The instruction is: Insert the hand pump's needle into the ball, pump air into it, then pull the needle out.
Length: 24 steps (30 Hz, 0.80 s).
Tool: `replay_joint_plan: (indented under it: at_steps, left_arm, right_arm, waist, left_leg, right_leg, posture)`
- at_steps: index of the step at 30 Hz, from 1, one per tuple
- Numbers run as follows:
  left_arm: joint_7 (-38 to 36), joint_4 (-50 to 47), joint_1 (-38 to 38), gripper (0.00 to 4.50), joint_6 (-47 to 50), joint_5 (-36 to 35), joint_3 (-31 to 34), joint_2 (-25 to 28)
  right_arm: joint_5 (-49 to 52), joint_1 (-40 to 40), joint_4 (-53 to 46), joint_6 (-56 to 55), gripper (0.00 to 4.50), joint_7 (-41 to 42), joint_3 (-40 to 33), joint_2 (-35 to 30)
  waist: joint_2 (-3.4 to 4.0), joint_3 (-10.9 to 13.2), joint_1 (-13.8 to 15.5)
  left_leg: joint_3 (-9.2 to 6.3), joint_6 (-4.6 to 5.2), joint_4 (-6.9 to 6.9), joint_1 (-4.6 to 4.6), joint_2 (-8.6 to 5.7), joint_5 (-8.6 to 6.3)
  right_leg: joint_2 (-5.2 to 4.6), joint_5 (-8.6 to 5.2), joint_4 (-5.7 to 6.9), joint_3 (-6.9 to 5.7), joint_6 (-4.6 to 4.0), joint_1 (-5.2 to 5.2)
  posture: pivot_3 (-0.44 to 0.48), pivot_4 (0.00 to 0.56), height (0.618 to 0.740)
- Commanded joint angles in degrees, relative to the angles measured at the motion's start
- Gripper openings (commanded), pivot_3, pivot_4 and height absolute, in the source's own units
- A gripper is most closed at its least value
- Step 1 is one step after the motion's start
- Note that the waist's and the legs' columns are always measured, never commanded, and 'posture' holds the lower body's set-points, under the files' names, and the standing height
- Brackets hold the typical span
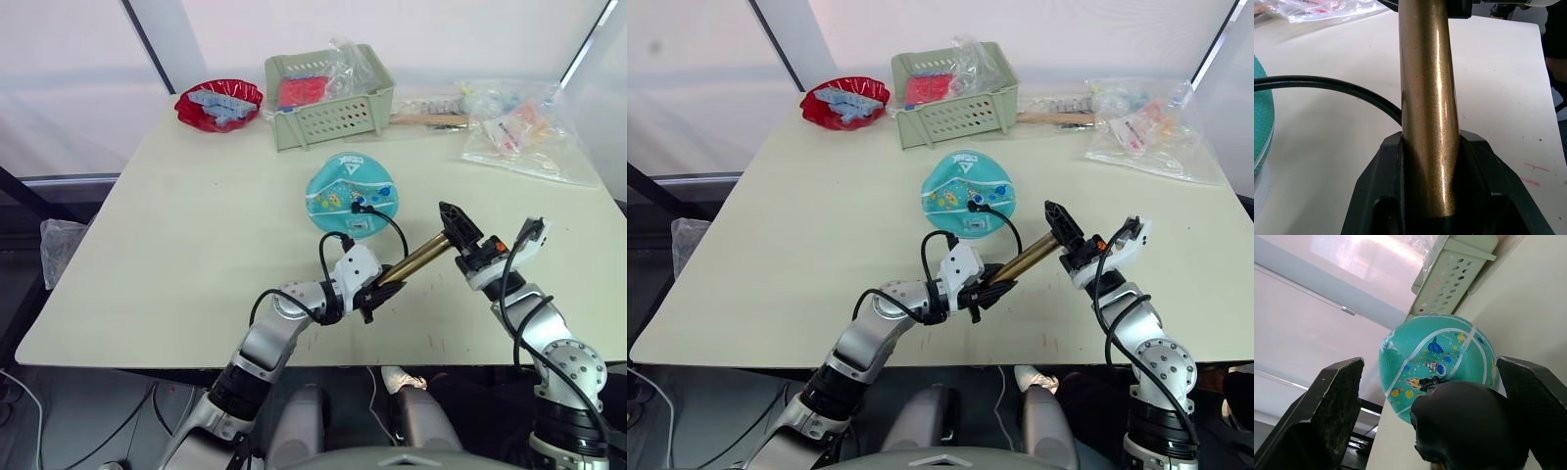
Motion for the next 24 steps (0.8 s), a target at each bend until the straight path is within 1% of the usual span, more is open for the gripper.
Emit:
replay_joint_plan:
  at_steps: [1, 4, 5, 12, 14, 16, 17, 18, 19, 20, 24]
  left_arm:
    - [-0.28, -1.92, 0.33, 0.99, -0.85, -0.67, 0.26, -0.35]
    - [-0.24, -1.82, 0.29, 0.99, -0.92, -0.74, 0.22, -0.27]
    - [-0.21, -1.81, 0.30, 0.99, -0.95, -0.77, 0.21, -0.25]
    - [-0.67, -2.16, 0.74, 0.99, 0.56, -2.25, 0.53, -0.06]
    - [-0.64, -2.26, 0.83, 2.01, 0.91, -2.61, 0.86, 0.10]
    - [-0.82, -2.20, 0.76, 2.89, 0.95, -2.76, 1.19, 0.38]
    - [-0.99, -2.09, 0.68, 3.43, 0.94, -2.88, 1.44, 0.58]
    - [-1.13, -1.98, 0.59, 3.78, 0.90, -3.00, 1.67, 0.78]
    - [-1.33, -1.91, 0.50, 4.37, 0.85, -3.12, 1.94, 1.06]
    - [-1.55, -1.88, 0.44, 4.45, 0.78, -3.23, 2.16, 1.32]
    - [-4.49, -2.66, 0.83, 4.45, 0.14, -4.46, 2.96, 3.27]
  right_arm:
    - [0.45, -0.37, -1.98, -0.70, 3.16, 1.00, -0.12, -0.40]
    - [0.18, -0.43, -1.79, -0.76, 2.06, 1.14, -0.15, -0.47]
    - [0.09, -0.45, -1.72, -0.86, 1.94, 1.11, -0.18, -0.41]
    - [-1.25, -0.43, -1.73, -0.92, 1.94, 1.67, 0.20, -0.61]
    - [-2.40, -0.38, -2.13, -0.73, 1.94, 2.40, 0.61, -1.27]
    - [-3.62, -0.44, -2.49, -0.80, 1.94, 3.18, 1.13, -1.78]
    - [-4.65, -0.66, -2.78, -1.08, 1.94, 3.39, 1.50, -2.05]
    - [-5.81, -0.94, -3.06, -1.30, 1.94, 3.61, 1.89, -2.41]
    - [-6.52, -1.39, -3.58, -1.39, 1.94, 3.95, 2.26, -2.67]
    - [-7.01, -1.81, -4.06, -1.48, 1.94, 4.20, 2.54, -2.84]
    - [-11.48, -2.54, -6.57, -1.69, 1.94, 6.79, 4.54, -4.99]
  waist:
    - [0.00, 0.00, 0.00]
    - [0.00, 0.00, 0.00]
    - [0.00, 0.00, 0.00]
    - [0.00, 0.00, 0.00]
    - [0.00, 0.00, 0.00]
    - [0.00, 0.01, -0.02]
    - [0.00, 0.01, -0.02]
    - [0.00, 0.01, -0.01]
    - [0.00, 0.01, -0.01]
    - [0.00, 0.01, -0.02]
    - [0.01, 0.01, -0.02]
  left_leg:
    - [0.00, 0.00, 0.00, 0.00, 0.00, 0.00]
    - [0.01, 0.00, 0.00, -0.03, 0.00, 0.00]
    - [0.01, 0.00, -0.01, -0.03, 0.00, 0.00]
    - [0.01, 0.00, -0.02, -0.04, 0.00, 0.00]
    - [0.01, 0.00, -0.02, -0.04, 0.00, 0.00]
    - [0.01, 0.00, -0.02, -0.04, 0.00, 0.00]
    - [0.01, 0.00, -0.02, -0.04, 0.00, 0.00]
    - [0.01, 0.00, -0.02, -0.04, 0.00, 0.00]
    - [0.01, 0.00, -0.03, -0.04, 0.00, 0.00]
    - [0.02, 0.00, -0.02, -0.05, 0.00, 0.00]
    - [0.02, 0.00, -0.03, -0.08, 0.00, 0.00]
  right_leg:
    - [0.00, 0.00, 0.00, 0.00, 0.00, 0.00]
    - [0.00, 0.00, 0.00, 0.01, 0.00, -0.03]
    - [0.00, 0.00, 0.00, 0.01, 0.00, -0.04]
    - [0.00, 0.00, 0.00, 0.01, 0.00, -0.05]
    - [0.00, 0.00, 0.00, 0.01, 0.00, -0.06]
    - [0.00, -0.01, -0.01, 0.02, 0.00, -0.07]
    - [0.00, -0.01, 0.00, 0.01, 0.00, -0.07]
    - [0.00, -0.01, 0.00, 0.01, -0.01, -0.07]
    - [0.00, -0.01, 0.00, 0.01, -0.01, -0.07]
    - [0.00, -0.01, 0.00, 0.01, -0.01, -0.08]
    - [0.00, -0.01, -0.01, 0.03, 0.00, -0.14]
  posture:
    - [0.000, 0.150, 0.736]
    - [0.000, 0.150, 0.736]
    - [0.000, 0.150, 0.736]
    - [0.000, 0.150, 0.736]
    - [0.000, 0.150, 0.736]
    - [0.000, 0.150, 0.736]
    - [0.000, 0.150, 0.736]
    - [0.000, 0.150, 0.736]
    - [0.000, 0.150, 0.736]
    - [0.000, 0.150, 0.736]
    - [0.000, 0.150, 0.736]
